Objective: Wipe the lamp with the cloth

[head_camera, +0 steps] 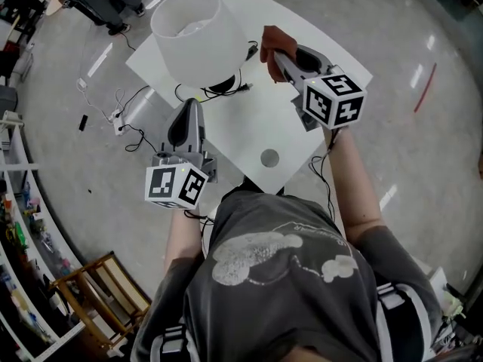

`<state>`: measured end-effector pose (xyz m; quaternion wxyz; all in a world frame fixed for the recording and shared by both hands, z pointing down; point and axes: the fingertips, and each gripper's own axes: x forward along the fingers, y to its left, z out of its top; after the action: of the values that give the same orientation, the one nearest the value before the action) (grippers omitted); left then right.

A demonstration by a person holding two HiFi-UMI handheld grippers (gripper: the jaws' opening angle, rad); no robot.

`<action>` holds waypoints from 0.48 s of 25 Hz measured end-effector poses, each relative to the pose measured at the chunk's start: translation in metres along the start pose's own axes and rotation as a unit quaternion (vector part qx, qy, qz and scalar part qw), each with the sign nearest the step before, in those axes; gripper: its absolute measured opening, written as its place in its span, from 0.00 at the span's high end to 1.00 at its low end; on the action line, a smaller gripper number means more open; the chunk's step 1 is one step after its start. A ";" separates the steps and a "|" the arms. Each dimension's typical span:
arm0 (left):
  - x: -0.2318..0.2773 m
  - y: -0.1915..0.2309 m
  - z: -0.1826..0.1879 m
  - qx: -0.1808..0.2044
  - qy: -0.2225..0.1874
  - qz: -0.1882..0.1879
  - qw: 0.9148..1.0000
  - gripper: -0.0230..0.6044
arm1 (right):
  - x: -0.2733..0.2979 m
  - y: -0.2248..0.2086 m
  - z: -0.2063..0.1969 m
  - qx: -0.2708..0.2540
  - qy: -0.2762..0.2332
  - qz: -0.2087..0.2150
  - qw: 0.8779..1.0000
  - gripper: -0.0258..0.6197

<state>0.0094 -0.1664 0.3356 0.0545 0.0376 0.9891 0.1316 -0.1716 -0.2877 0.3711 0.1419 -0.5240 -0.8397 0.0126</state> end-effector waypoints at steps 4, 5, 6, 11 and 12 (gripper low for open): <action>0.016 0.016 0.007 -0.003 -0.007 -0.009 1.000 0.95 | 0.018 -0.001 0.030 -0.017 -0.021 -0.004 1.000 0.81; 0.017 0.018 0.011 -0.007 -0.008 -0.011 1.000 0.95 | 0.019 0.002 0.037 -0.025 -0.024 -0.004 0.999 0.81; 0.018 0.018 0.015 -0.009 -0.009 -0.013 1.000 0.95 | 0.019 0.005 0.044 -0.031 -0.027 -0.005 0.999 0.81; 0.022 0.021 0.033 -0.001 -0.025 -0.015 1.000 0.95 | 0.024 0.015 0.073 -0.048 -0.039 0.006 0.998 0.81; 0.022 0.021 0.035 -0.003 -0.027 -0.009 1.000 0.95 | 0.026 0.017 0.075 -0.051 -0.038 0.012 0.998 0.81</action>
<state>-0.0068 -0.1354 0.3051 0.0823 0.0318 0.9872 0.1326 -0.1864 -0.2478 0.3018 0.0824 -0.5394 -0.8380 -0.0088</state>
